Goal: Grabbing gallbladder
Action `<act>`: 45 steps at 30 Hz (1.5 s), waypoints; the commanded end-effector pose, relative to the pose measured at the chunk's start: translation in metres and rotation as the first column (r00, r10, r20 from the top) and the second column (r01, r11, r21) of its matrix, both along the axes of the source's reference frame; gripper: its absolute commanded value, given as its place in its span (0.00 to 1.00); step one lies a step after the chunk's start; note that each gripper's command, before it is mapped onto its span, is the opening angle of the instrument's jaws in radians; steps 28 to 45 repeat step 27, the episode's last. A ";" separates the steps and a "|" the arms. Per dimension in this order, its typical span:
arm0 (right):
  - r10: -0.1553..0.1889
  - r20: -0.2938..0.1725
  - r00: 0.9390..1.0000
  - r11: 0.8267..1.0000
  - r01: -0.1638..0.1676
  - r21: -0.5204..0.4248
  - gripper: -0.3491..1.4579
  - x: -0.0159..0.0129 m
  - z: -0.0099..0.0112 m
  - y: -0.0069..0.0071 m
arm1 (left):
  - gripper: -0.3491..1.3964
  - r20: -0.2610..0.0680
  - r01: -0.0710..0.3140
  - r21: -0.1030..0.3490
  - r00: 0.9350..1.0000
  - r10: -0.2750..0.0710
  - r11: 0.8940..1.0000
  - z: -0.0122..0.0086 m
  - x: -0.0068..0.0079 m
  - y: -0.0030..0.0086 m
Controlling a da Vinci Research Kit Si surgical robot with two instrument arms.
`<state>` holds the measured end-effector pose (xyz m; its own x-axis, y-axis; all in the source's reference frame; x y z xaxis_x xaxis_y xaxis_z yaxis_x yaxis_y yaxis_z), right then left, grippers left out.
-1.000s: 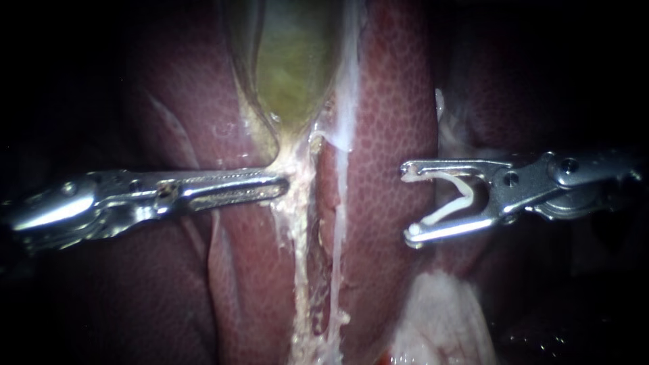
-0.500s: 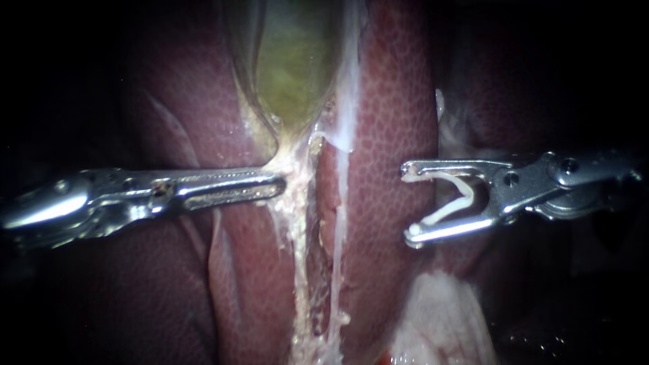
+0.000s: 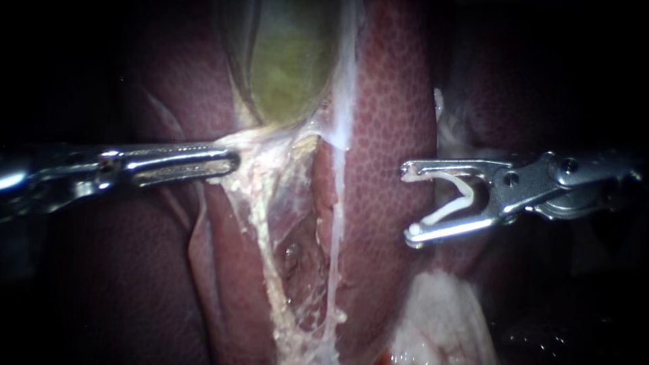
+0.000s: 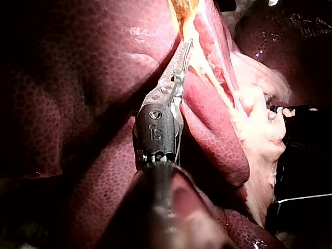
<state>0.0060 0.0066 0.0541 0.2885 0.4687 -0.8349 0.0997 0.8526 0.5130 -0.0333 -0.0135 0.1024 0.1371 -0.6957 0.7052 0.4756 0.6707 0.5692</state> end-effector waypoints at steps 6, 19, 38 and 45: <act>0.000 0.000 1.000 1.000 0.000 0.000 0.52 0.0000 0.0001 0.0000 | 0.00 0.005 0.015 -0.011 1.000 -0.015 1.000 -0.0013 0.0006 0.0006; 0.000 0.000 1.000 1.000 0.000 0.000 0.52 0.0000 0.0001 0.0000 | 0.00 0.001 0.016 -0.016 1.000 -0.016 1.000 -0.0014 0.0007 0.0006; 0.000 0.000 1.000 1.000 0.000 0.000 0.52 0.0000 0.0001 0.0000 | 0.00 0.000 0.017 -0.016 1.000 -0.017 1.000 -0.0014 0.0007 0.0006; 0.000 0.000 1.000 1.000 0.000 0.000 0.52 0.0000 0.0001 0.0000 | 0.00 0.000 0.017 -0.016 1.000 -0.017 1.000 -0.0014 0.0007 0.0006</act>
